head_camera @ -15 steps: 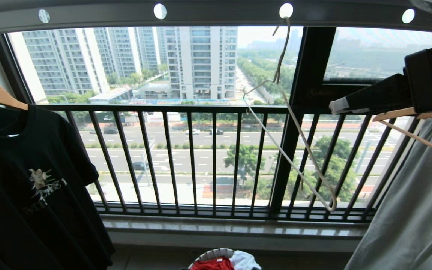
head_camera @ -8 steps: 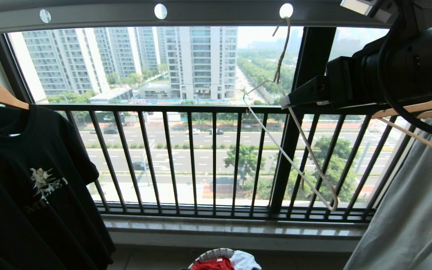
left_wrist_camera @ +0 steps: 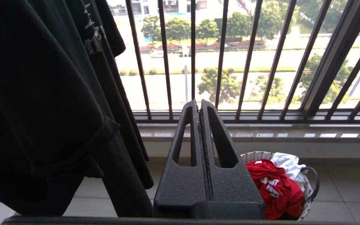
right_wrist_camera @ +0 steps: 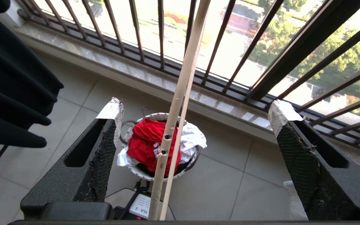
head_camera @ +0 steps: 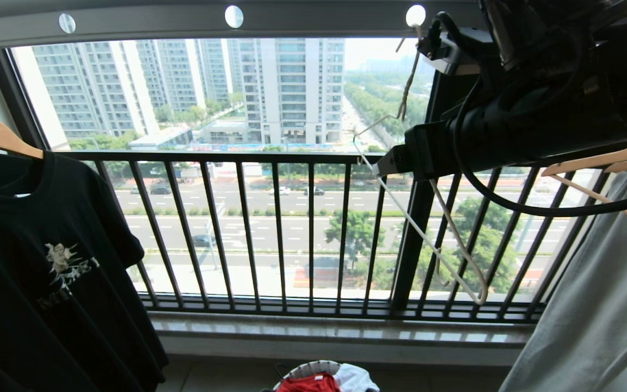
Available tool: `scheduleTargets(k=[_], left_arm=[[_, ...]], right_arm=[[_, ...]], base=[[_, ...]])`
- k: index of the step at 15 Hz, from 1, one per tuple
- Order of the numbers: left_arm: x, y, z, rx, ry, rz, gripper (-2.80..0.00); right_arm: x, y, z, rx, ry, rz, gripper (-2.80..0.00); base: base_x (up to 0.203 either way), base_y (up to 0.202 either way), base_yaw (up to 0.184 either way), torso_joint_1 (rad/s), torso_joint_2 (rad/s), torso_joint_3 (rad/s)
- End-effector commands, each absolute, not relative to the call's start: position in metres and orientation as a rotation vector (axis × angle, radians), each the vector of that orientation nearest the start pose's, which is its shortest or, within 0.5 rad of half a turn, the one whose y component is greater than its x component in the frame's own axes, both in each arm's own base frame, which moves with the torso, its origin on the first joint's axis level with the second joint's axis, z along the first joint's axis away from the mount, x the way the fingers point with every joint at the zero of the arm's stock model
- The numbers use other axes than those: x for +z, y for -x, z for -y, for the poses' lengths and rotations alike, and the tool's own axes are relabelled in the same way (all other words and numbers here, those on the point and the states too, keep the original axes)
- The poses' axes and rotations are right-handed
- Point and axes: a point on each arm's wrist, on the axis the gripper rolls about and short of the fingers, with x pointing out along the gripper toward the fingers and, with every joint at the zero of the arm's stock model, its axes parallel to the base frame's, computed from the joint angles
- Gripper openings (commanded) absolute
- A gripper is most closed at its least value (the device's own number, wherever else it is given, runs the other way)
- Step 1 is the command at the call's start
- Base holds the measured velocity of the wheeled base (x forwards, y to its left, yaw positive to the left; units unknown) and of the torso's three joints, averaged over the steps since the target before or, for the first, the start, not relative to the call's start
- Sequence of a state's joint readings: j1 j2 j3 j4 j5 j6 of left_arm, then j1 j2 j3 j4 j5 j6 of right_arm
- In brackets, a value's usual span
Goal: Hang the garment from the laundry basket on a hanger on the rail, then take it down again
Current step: Pick up the clothes rack on the clothesline
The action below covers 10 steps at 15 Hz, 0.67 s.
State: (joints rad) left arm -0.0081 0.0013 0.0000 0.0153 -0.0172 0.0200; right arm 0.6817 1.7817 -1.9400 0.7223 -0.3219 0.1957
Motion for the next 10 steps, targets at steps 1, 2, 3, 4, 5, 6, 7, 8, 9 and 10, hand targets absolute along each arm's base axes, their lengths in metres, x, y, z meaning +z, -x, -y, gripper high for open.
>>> scheduleTargets(k=[1,2,3,4,5,6,7,8,9,10], left_arm=[[0.074,0.023,0.0,-0.025,-0.02,-0.017,-2.8],[0.074,0.023,0.0,-0.025,-0.021,-0.017,-2.8],[0.074,0.023,0.0,-0.026,-0.02,-0.017,-2.8],[0.074,0.023,0.0,-0.025,-0.02,-0.017,-2.8],[0.074,0.023,0.0,-0.025,-0.02,-0.017,-2.8],[0.074,0.023,0.0,-0.026,-0.02,-0.017,-2.8],[0.074,0.023,0.0,-0.026,-0.02,-0.017,-2.8],[0.074,0.023,0.0,-0.025,-0.02,-0.017,-2.8],[0.074,0.023,0.0,-0.025,-0.02,-0.017,-2.8],[0.074,0.023,0.0,-0.025,-0.02,-0.017,-2.8]], right_arm=[[0.334,-0.248,-0.192,0.292,0.099,-0.556,0.0],[0.333,-0.247,-0.192,0.289,0.102,-0.56,0.0],[0.332,-0.246,-0.192,0.288,0.105,-0.564,0.0],[0.33,-0.247,-0.191,0.279,0.108,-0.57,0.0],[0.327,-0.247,-0.191,0.269,0.11,-0.576,0.0],[0.325,-0.248,-0.191,0.254,0.115,-0.582,0.0],[0.324,-0.249,-0.192,0.241,0.115,-0.581,0.0],[0.324,-0.249,-0.191,0.229,0.114,-0.578,0.0],[0.324,-0.249,-0.191,0.222,0.114,-0.572,-2.8],[0.324,-0.25,-0.192,0.21,0.117,-0.569,-2.8]], base=[[0.0,0.0,0.0,0.0,0.0,0.0],[0.0,0.0,0.0,0.0,0.0,0.0],[0.0,0.0,0.0,0.0,0.0,0.0],[0.0,0.0,0.0,0.0,0.0,0.0],[0.0,0.0,0.0,0.0,0.0,0.0],[0.0,0.0,0.0,0.0,0.0,0.0],[0.0,0.0,0.0,0.0,0.0,0.0],[0.0,0.0,0.0,0.0,0.0,0.0],[0.0,0.0,0.0,0.0,0.0,0.0],[0.0,0.0,0.0,0.0,0.0,0.0]])
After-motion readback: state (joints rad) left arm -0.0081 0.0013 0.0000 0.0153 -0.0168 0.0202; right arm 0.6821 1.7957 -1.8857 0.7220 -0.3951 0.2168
